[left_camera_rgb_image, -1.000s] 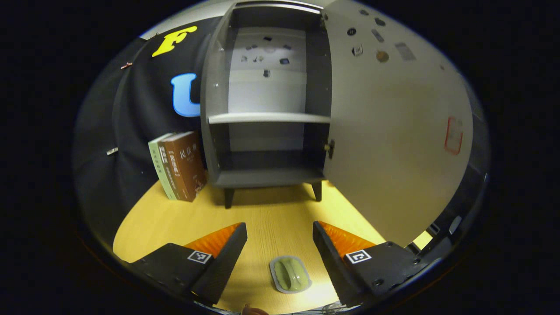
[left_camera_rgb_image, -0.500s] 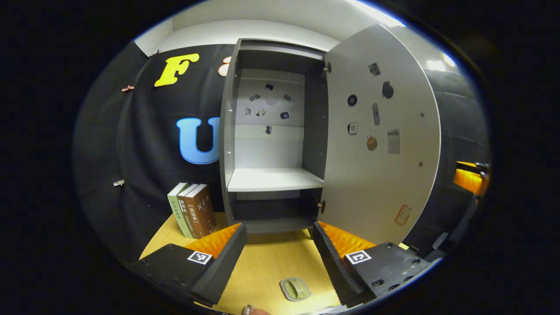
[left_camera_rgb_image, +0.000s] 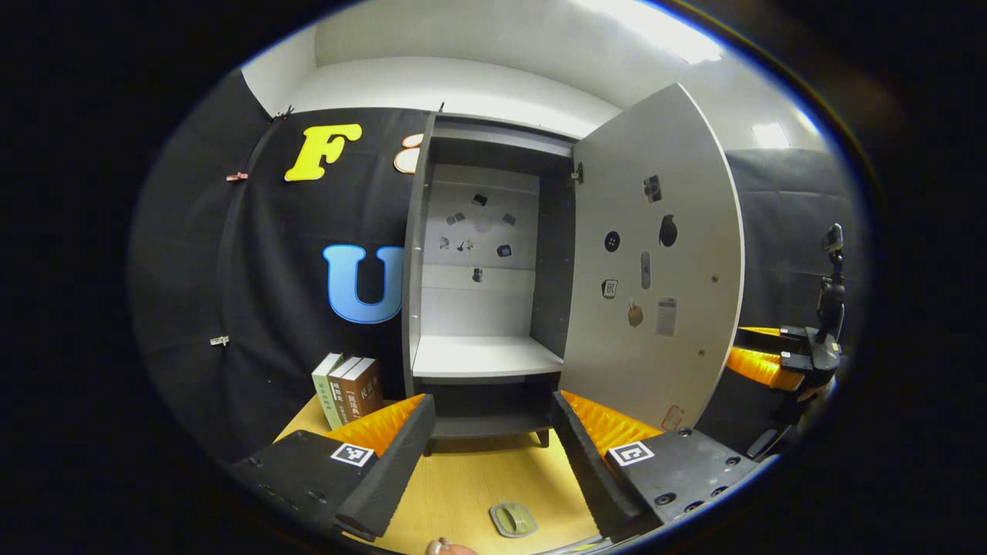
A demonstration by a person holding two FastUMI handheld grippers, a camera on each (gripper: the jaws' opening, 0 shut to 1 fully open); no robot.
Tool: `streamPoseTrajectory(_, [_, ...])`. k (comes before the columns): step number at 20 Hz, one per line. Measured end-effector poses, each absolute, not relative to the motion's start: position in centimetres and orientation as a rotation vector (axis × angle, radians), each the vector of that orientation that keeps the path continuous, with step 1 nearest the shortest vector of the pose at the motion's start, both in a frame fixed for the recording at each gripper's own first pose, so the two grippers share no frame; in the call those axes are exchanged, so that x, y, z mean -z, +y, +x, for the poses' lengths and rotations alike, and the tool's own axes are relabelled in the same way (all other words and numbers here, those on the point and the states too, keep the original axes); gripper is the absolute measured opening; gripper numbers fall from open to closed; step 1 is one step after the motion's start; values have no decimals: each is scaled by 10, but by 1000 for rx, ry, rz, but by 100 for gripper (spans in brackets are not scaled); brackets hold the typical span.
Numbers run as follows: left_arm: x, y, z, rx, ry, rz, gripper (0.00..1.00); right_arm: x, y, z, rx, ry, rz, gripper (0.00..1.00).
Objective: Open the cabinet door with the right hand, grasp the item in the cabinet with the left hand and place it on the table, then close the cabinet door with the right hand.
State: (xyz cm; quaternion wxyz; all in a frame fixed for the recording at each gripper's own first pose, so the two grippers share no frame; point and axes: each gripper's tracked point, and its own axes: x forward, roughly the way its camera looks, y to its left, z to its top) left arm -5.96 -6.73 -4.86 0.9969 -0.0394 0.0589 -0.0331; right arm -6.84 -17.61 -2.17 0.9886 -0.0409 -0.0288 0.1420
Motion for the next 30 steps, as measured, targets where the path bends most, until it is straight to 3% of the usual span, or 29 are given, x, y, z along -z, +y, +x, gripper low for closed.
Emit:
streamPoseTrajectory(7, [58, -31, -46, 117, 137, -122, 95, 21, -165, -66, -202, -37, -131, 95])
streamPoseTrajectory(8, [57, -25, -42, 133, 135, -111, 95, 22, -158, -68, -188, -38, -144, 100])
streamPoseTrajectory(9, [58, -18, -38, 151, 135, -99, 95, 22, -149, -69, -177, -45, -153, 95])
streamPoseTrajectory(13, [69, 16, -31, 170, 162, -68, 95, 28, -103, -69, -151, -58, -126, 95])
streamPoseTrajectory(21, [91, 73, -35, 182, 210, -69, 95, 40, -19, -41, -203, -65, -102, 95])
streamPoseTrajectory(26, [90, 88, -41, 154, 201, -69, 95, 44, 29, -16, -298, -58, -72, 95])
streamPoseTrajectory(30, [84, 94, -40, 106, 181, -82, 95, 35, 30, -21, -331, -82, -18, 97])
